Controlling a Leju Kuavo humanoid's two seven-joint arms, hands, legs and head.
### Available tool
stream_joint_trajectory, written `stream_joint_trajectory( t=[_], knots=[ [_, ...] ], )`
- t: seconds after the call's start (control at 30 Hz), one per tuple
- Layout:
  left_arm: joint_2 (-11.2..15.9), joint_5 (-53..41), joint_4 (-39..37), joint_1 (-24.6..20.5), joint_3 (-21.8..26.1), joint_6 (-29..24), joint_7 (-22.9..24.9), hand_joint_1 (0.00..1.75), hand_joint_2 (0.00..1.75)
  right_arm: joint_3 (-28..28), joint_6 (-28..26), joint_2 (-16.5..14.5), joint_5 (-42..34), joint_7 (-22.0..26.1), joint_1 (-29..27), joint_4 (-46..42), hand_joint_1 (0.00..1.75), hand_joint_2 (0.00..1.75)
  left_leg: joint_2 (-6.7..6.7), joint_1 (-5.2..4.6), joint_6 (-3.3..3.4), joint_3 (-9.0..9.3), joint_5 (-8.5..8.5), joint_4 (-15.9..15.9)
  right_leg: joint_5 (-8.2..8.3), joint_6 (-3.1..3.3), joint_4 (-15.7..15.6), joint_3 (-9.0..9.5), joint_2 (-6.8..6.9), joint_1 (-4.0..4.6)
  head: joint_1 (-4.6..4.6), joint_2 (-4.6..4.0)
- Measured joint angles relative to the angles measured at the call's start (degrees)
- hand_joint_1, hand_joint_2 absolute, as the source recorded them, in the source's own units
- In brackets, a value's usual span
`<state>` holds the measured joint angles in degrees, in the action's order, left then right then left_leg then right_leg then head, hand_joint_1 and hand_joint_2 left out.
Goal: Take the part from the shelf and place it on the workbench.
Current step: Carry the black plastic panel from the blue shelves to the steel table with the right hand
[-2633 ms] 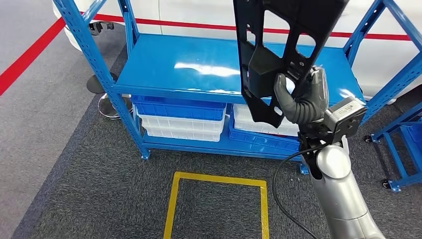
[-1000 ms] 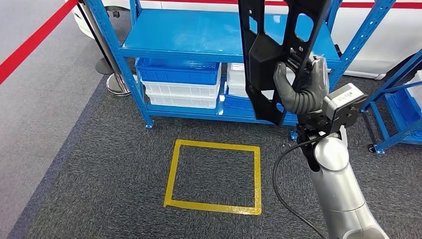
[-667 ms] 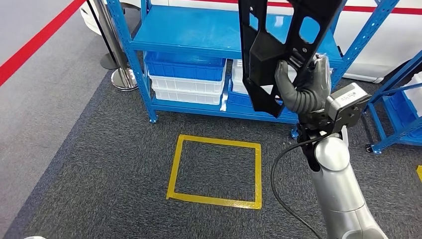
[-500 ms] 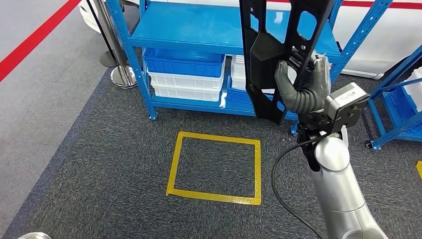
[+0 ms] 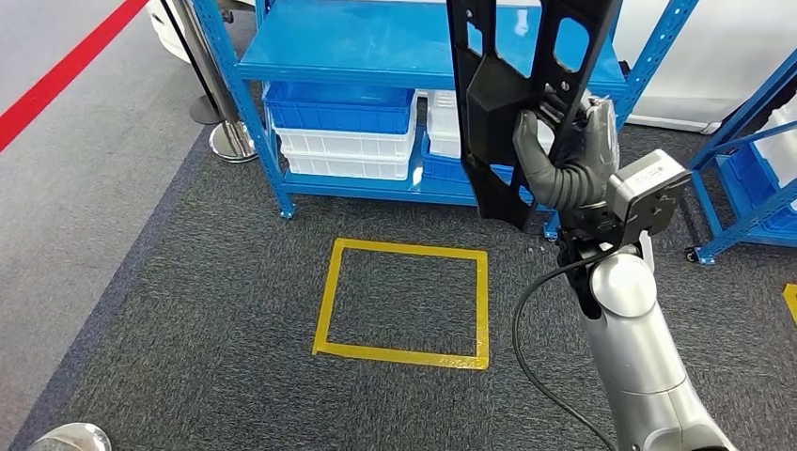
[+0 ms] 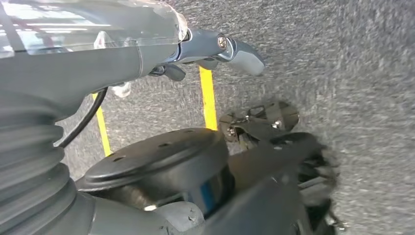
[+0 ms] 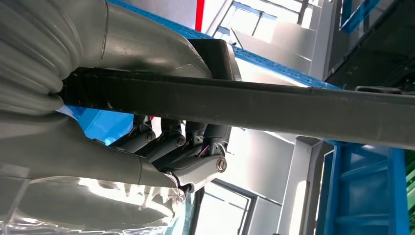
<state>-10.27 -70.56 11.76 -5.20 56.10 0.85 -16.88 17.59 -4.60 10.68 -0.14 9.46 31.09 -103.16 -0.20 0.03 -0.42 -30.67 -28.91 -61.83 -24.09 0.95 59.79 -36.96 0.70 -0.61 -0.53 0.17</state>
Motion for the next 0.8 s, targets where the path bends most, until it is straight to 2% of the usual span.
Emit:
stream_joint_trajectory(
  t=[0.03, 0.07, 0.13, 0.17, 0.2, 0.23, 0.3, 0.33, 0.37, 0.4, 0.43, 0.47, 0.5, 0.53, 0.57, 0.63, 0.67, 0.7, 0.73, 0.8],
  knots=[
    [0.03, -0.03, 0.0, 0.03, -0.02, 0.0, 0.0, 0.0, 1.75, 0.01, 0.0, -0.03, 0.01, -0.01, 0.03, 0.01, 1.75, 1.75, -0.07, -0.17, 0.27, 1.14, 0.0, 2.23, 0.4, -0.34, 0.02, -0.28, 0.02, -0.03, 0.01, 0.0],
    [0.07, -0.05, 0.0, 0.03, -0.04, 0.0, -0.01, 0.0, 1.75, 0.01, -0.01, -0.06, 0.01, -0.02, 0.05, 0.01, 1.75, 1.75, -0.13, -0.34, 0.5, 1.42, -0.17, 3.12, 0.87, -0.69, -0.08, -0.49, 0.06, -0.09, 0.02, 0.0],
    [0.07, -0.06, 0.0, 0.09, -0.07, 0.0, -0.01, 0.0, 1.75, 0.02, 0.0, -0.11, 0.02, -0.03, 0.06, 0.02, 1.75, 1.75, 0.01, -0.3, 1.03, 1.0, 0.78, 3.79, 1.52, -1.36, -0.35, -0.72, 0.03, -0.14, 0.01, 0.0],
    [0.07, -0.06, 0.0, 0.08, -0.08, 0.0, -0.01, 0.0, 1.75, 0.02, -0.01, -0.11, 0.03, -0.03, 0.11, 0.02, 1.75, 1.75, 0.13, -0.14, 1.42, 0.73, 1.39, 4.14, 0.91, -1.64, -0.03, -1.0, -0.08, -0.11, 0.04, 0.01],
    [0.07, -0.06, 0.0, 0.05, -0.1, -0.01, -0.01, 0.0, 1.75, 0.02, -0.01, -0.11, 0.04, -0.02, 0.18, 0.02, 1.75, 1.75, 0.29, 0.04, 1.84, 0.3, 2.1, 4.47, -0.74, -1.88, 1.32, -1.57, -0.23, -0.09, 0.12, 0.01],
    [0.06, -0.06, 0.0, 0.01, -0.12, -0.01, -0.01, 0.0, 1.75, 0.02, -0.02, -0.12, 0.04, -0.02, 0.23, 0.02, 1.75, 1.75, 0.42, 0.19, 2.18, -0.27, 2.76, 4.67, -3.28, -2.07, 3.87, -2.45, -0.35, -0.13, 0.21, 0.01],
    [0.07, -0.06, 0.0, -0.07, -0.15, -0.01, -0.01, 0.0, 1.75, 0.03, -0.02, -0.13, 0.05, -0.03, 0.23, 0.05, 1.75, 1.75, 0.48, 0.12, 2.46, -1.75, 3.83, 4.54, -8.27, -2.38, 11.17, -4.44, -0.46, -0.25, 0.35, 0.01],
    [0.07, -0.06, 0.0, -0.06, -0.15, 0.0, -0.01, 0.0, 1.75, 0.04, -0.02, -0.12, 0.05, -0.04, 0.19, 0.09, 1.75, 1.75, 0.51, 0.11, 2.41, -2.52, 4.3, 4.37, -9.17, -2.52, 14.12, -4.89, -0.46, -0.31, 0.37, 0.01],
    [0.07, -0.06, 0.0, -0.05, -0.16, 0.0, -0.01, 0.0, 1.75, 0.04, -0.01, -0.12, 0.05, -0.04, 0.16, 0.13, 1.75, 1.75, 0.54, 0.13, 2.32, -3.31, 4.74, 4.13, -8.75, -2.62, 15.39, -4.54, -0.46, -0.38, 0.37, 0.01],
    [0.07, -0.06, 0.0, -0.05, -0.16, 0.0, -0.01, 0.0, 1.75, 0.04, -0.01, -0.12, 0.05, -0.04, 0.17, 0.15, 1.75, 1.75, 0.56, 0.15, 2.2, -4.09, 5.11, 3.82, -7.37, -2.69, 14.69, -3.21, -0.45, -0.47, 0.38, 0.01],
    [0.07, -0.06, 0.0, -0.06, -0.16, 0.0, -0.01, 0.0, 1.75, 0.04, -0.01, -0.12, 0.05, -0.04, 0.21, 0.16, 1.75, 1.75, 0.57, 0.18, 2.06, -4.81, 5.44, 3.47, -5.7, -2.7, 12.07, -0.92, -0.45, -0.58, 0.38, 0.01],
    [0.07, -0.06, 0.0, -0.08, -0.17, 0.0, -0.02, 0.0, 1.75, 0.04, -0.01, -0.13, 0.05, -0.04, 0.28, 0.17, 1.75, 1.75, 0.55, 0.15, 1.82, -5.46, 5.74, 3.12, -4.96, -2.65, 8.2, 1.86, -0.45, -0.62, 0.38, 0.01],
    [0.07, -0.06, 0.0, -0.12, -0.18, 0.0, -0.02, 0.0, 1.75, 0.05, -0.01, -0.13, 0.06, -0.03, 0.34, 0.16, 1.75, 1.75, 0.51, 0.11, 1.56, -5.98, 6.02, 2.84, -4.91, -2.49, 4.31, 4.42, -0.5, -0.54, 0.34, 0.01],
    [0.07, -0.06, 0.0, -0.15, -0.18, 0.0, -0.03, 0.0, 1.75, 0.07, -0.01, -0.14, 0.07, -0.03, 0.4, 0.16, 1.75, 1.75, 0.48, 0.05, 1.23, -6.36, 6.41, 2.67, -5.31, -2.27, 1.36, 6.13, -0.54, -0.4, 0.32, 0.01],
    [0.07, -0.06, 0.0, -0.16, -0.19, 0.0, -0.03, 0.0, 1.75, 0.08, -0.01, -0.14, 0.08, -0.02, 0.46, 0.16, 1.75, 1.75, 0.45, 0.02, 0.89, -6.66, 6.88, 2.67, -5.85, -1.99, -0.35, 6.88, -0.59, -0.19, 0.34, 0.01],
    [0.07, -0.06, 0.0, -0.1, -0.19, 0.0, -0.03, 0.0, 1.75, 0.09, -0.01, -0.15, 0.11, -0.03, 0.53, 0.18, 1.75, 1.75, 0.38, 0.07, 0.22, -7.11, 7.73, 2.82, -5.29, -1.22, -1.05, 6.44, -0.52, -0.12, 0.39, 0.01],
    [0.08, -0.05, 0.0, -0.07, -0.19, 0.0, -0.03, 0.0, 1.75, 0.09, 0.01, -0.16, 0.12, -0.04, 0.56, 0.19, 1.75, 1.75, 0.33, 0.11, -0.08, -7.51, 7.26, 2.51, -4.74, -0.76, -1.19, 6.01, -0.38, -0.2, 0.41, 0.01],
    [0.08, -0.05, 0.0, -0.05, -0.19, 0.0, -0.03, 0.0, 1.75, 0.1, 0.01, -0.17, 0.14, -0.05, 0.58, 0.2, 1.75, 1.75, 0.26, 0.17, -0.34, -8.03, 5.79, 1.37, -4.12, -0.21, -1.34, 5.51, -0.22, -0.32, 0.35, 0.0],
    [0.09, -0.04, 0.0, -0.07, -0.19, 0.0, -0.04, 0.0, 1.75, 0.1, 0.01, -0.2, 0.15, -0.06, 0.6, 0.21, 1.75, 1.75, 0.21, 0.25, -0.55, -8.73, 3.38, -0.81, -3.49, 0.23, -1.45, 4.91, -0.07, -0.43, 0.31, 0.0],
    [0.1, -0.04, 0.0, -0.15, -0.19, 0.01, -0.07, 0.0, 1.75, 0.11, 0.0, -0.26, 0.16, -0.07, 0.61, 0.22, 1.75, 1.75, 0.19, 0.33, -0.9, -10.22, -2.21, -8.09, -2.27, 0.68, -1.3, 3.33, 0.03, -0.21, 0.2, 0.0]
  ],
)
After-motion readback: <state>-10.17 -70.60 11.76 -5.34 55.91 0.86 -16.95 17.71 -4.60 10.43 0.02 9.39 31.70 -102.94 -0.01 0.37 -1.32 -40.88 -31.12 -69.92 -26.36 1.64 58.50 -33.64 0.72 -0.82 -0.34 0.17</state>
